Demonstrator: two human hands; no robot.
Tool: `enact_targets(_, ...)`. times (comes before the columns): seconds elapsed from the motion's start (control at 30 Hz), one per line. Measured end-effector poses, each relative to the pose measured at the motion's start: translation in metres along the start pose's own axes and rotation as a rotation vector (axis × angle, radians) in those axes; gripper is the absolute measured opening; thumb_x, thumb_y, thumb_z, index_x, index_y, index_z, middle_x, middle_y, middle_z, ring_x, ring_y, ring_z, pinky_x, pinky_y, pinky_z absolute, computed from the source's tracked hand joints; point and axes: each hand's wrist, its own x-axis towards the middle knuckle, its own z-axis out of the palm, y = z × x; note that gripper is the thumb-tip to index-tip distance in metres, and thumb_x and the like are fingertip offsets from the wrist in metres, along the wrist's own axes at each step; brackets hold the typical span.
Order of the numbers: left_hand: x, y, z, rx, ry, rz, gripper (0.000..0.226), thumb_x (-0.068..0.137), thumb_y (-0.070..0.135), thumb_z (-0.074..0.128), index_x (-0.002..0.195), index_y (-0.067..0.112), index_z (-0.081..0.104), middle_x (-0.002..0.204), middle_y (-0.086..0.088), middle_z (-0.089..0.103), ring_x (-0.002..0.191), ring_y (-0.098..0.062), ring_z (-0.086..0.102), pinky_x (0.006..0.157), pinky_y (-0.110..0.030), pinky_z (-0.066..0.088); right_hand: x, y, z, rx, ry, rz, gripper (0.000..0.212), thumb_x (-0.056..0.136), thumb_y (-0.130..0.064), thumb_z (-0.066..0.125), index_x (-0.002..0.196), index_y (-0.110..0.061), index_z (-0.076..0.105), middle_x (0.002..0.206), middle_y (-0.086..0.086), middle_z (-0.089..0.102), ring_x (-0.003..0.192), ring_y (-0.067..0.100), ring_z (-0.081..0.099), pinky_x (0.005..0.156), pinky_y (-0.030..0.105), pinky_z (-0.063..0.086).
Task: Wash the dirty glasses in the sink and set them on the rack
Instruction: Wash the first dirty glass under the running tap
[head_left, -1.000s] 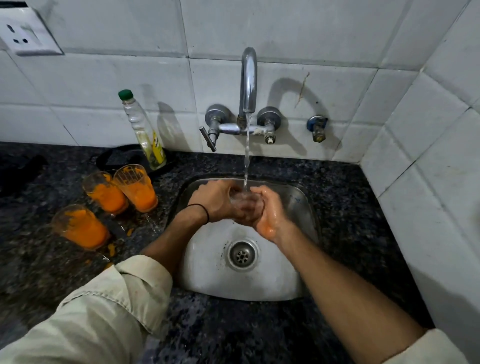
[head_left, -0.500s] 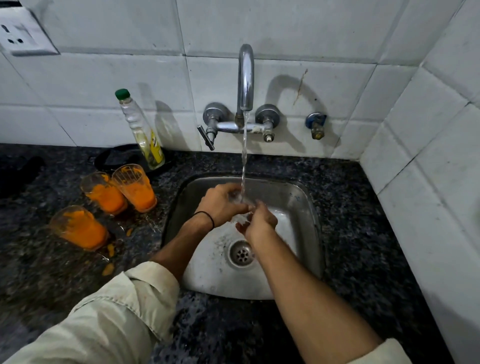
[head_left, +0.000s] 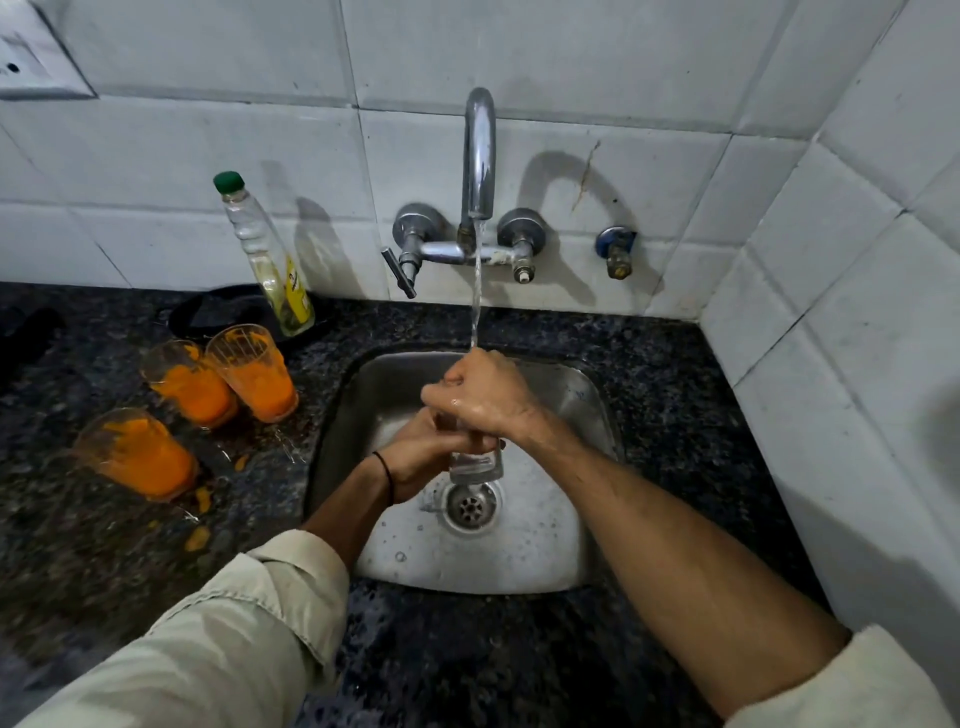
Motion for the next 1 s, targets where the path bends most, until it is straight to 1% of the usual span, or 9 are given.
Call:
enact_targets(0.07,0.0,0.005,0.016,0.125,0.148,0.115,0.03,0.076,-0.014,0.073,0.093,0.009,0.064,0.078,0.001,0.073,0.081,-0.01,0.069,0.071,-0.019,0.056,-0.003,-0.007,0.001,-0.103,0.056,0.067,0.041,0.09,-0.044,0.057,0.06,-0.017,0.056,0.065,0.002,0.061,0.065,0.019,0.061,0.06,0.028,0.04)
enact_targets(0.17,0.002,0.01,0.036,0.273,0.29,0.251,0.04,0.083,-0.01,0.068,0.103,0.023,0.056,0.091,0.013,0.06,0.082,0.002,0.06,0.069,-0.009,0.05,-0.004,-0.016,0.002,-0.304,0.118,0.095,0.042,0.101,-0.047,0.045,0.093,-0.012,0.068,0.098,0.014,0.067,0.094,0.032,0.064,0.075,0.037,0.045)
enact_targets(0.4,0.006,0.02,0.0,0.022,-0.016,0.1,0.028,0.075,0.003,0.071,0.102,0.004,0.067,0.09,-0.009,0.073,0.091,-0.025,0.07,0.084,-0.038,0.057,-0.004,-0.003,-0.03,0.008,-0.136,-0.151,0.045,0.098,-0.038,0.055,0.066,-0.009,0.071,0.058,0.008,0.066,0.05,0.015,0.06,0.059,0.031,0.05)
enact_targets(0.6,0.023,0.022,0.004,0.575,0.484,0.276,0.036,0.068,0.037,0.071,0.099,0.023,0.06,0.087,0.009,0.067,0.09,-0.012,0.064,0.081,-0.036,0.052,0.002,-0.019,0.002,0.294,-0.023,0.209,0.026,0.099,-0.019,0.046,0.089,-0.005,0.066,0.085,0.012,0.066,0.085,0.027,0.064,0.071,0.034,0.05)
enact_targets(0.67,0.026,0.02,-0.008,0.565,0.403,0.403,0.029,0.077,0.025,0.066,0.105,0.019,0.062,0.096,0.006,0.07,0.094,-0.009,0.065,0.087,-0.039,0.053,-0.01,-0.021,0.004,0.153,-0.097,0.056,0.021,0.099,-0.011,0.042,0.097,-0.005,0.062,0.097,0.012,0.064,0.092,0.025,0.061,0.071,0.029,0.045)
enact_targets(0.73,0.028,0.02,-0.021,0.539,0.278,0.464,0.037,0.075,0.008,0.071,0.11,0.016,0.064,0.104,0.003,0.07,0.101,-0.01,0.066,0.094,-0.035,0.053,-0.022,-0.01,-0.011,-0.155,-0.217,-0.198,0.03,0.097,-0.008,0.043,0.12,-0.013,0.062,0.123,0.011,0.063,0.118,0.028,0.057,0.097,0.038,0.041)
enact_targets(0.8,0.028,0.023,-0.028,0.527,0.19,0.435,0.053,0.063,0.003,0.08,0.111,0.019,0.062,0.104,0.004,0.071,0.098,-0.007,0.067,0.088,-0.028,0.054,-0.018,0.007,-0.035,-0.644,-0.342,-0.456,0.057,0.095,-0.006,0.045,0.149,-0.025,0.041,0.155,-0.002,0.042,0.147,0.021,0.029,0.119,0.058,0.008)
enact_targets(0.87,0.029,0.023,-0.026,0.542,0.164,0.412,0.061,0.058,-0.001,0.082,0.111,0.022,0.06,0.1,0.007,0.07,0.091,-0.001,0.067,0.081,-0.019,0.052,-0.012,0.018,-0.053,-0.947,-0.404,-0.645,0.073,0.092,-0.003,0.046,0.156,-0.031,0.024,0.163,-0.009,0.024,0.153,0.012,0.01,0.117,0.064,-0.008)
enact_targets(1.0,0.03,0.021,-0.017,0.529,0.251,0.466,0.052,0.064,0.025,0.076,0.114,0.02,0.062,0.106,0.006,0.07,0.102,-0.006,0.065,0.09,-0.024,0.052,-0.012,0.007,-0.036,-0.622,-0.342,-0.37,0.054,0.091,-0.006,0.048,0.142,-0.023,0.049,0.145,0.004,0.052,0.137,0.023,0.045,0.119,0.05,0.018)
